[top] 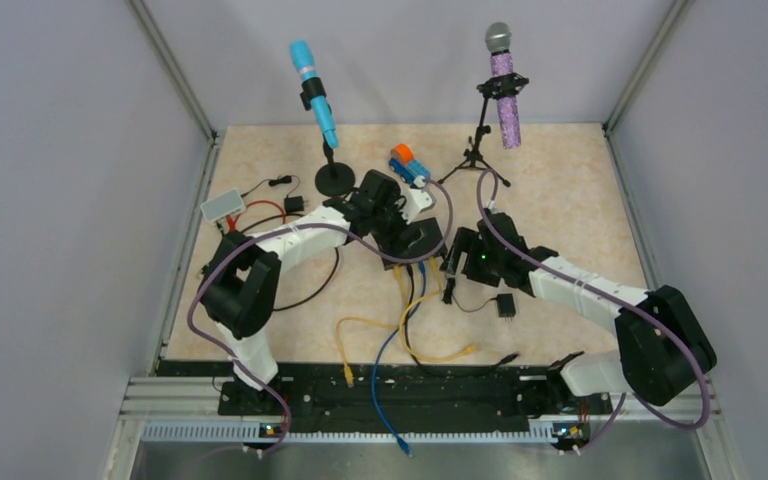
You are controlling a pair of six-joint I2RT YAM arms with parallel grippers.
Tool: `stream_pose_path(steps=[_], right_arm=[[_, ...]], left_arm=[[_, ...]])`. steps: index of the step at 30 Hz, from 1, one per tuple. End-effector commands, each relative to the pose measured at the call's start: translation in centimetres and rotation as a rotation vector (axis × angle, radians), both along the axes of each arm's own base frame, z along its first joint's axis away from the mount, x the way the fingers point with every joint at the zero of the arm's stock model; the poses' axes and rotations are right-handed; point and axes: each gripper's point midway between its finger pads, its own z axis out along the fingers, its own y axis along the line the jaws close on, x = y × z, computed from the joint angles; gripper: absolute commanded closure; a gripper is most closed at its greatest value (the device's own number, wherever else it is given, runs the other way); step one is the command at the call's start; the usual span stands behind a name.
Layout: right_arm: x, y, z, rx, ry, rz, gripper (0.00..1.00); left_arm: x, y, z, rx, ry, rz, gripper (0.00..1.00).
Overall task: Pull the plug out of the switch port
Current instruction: Pull the connector from the switch port.
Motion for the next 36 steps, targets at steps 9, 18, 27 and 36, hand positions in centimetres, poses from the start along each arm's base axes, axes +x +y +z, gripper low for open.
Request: stream_pose_path(steps=[9, 18, 27, 36], right_arm=[[1.8, -0.3, 0.4, 0.026, -0.012, -0.079, 0.22], [2.1, 0.4, -1.2, 0.048, 0.049, -0.062, 0.24], [3.6, 0.3, -1.4, 0.057, -0.005, -0.109, 0.29], [6.5, 1.4, -2.3, 0.038, -0.052, -0.083, 0.45]], left_arm=[[-0.3, -0.4, -2.2, 0.138, 0.044, -0.219, 0.05], [-1.0, -0.8, -2.7, 0.108, 0.058, -0.250, 0.05], [-1.5, -0.1, -4.7, 0.179, 0.137, -0.265, 0.11], [-2.8, 0.7, -5.3, 0.183, 0.181, -0.243, 0.20]])
